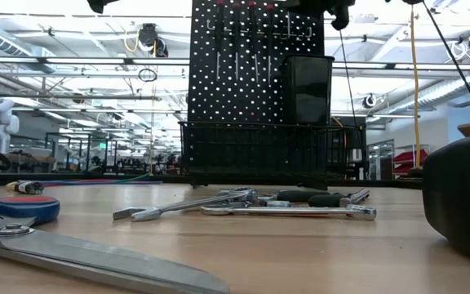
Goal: Hang tools onto peg board
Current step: Hang the nut driver on the pegboard
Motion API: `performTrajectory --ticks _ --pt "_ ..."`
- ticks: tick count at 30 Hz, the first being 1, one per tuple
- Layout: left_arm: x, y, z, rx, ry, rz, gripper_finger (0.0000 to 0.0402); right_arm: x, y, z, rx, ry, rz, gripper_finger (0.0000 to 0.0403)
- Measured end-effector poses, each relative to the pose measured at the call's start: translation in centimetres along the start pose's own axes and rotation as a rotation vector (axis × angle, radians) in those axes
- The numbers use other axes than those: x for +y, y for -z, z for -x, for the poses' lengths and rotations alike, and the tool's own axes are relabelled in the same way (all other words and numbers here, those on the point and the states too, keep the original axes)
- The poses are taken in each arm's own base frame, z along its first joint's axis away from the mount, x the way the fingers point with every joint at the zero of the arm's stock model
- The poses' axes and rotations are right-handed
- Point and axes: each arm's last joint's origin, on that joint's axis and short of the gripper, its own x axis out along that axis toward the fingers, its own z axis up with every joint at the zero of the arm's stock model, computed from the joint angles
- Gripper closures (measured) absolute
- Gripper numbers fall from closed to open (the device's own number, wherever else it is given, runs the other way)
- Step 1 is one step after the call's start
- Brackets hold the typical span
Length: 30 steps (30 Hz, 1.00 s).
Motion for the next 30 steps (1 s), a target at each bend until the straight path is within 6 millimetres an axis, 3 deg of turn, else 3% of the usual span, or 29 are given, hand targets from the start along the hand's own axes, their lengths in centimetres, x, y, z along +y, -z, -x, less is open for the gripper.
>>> performTrajectory --ticks 23,30 --pt "0.0 0.1 0.0 0.006 0.002 -0.002 0.0253 0.7 2.3 -1.3 0.025 0.115 0.079 0.0386" --pt "0.0 0.1 0.0 0.006 0.002 -0.002 0.0253 0.7 2.3 -1.3 0.029 0.111 0.081 0.0334"
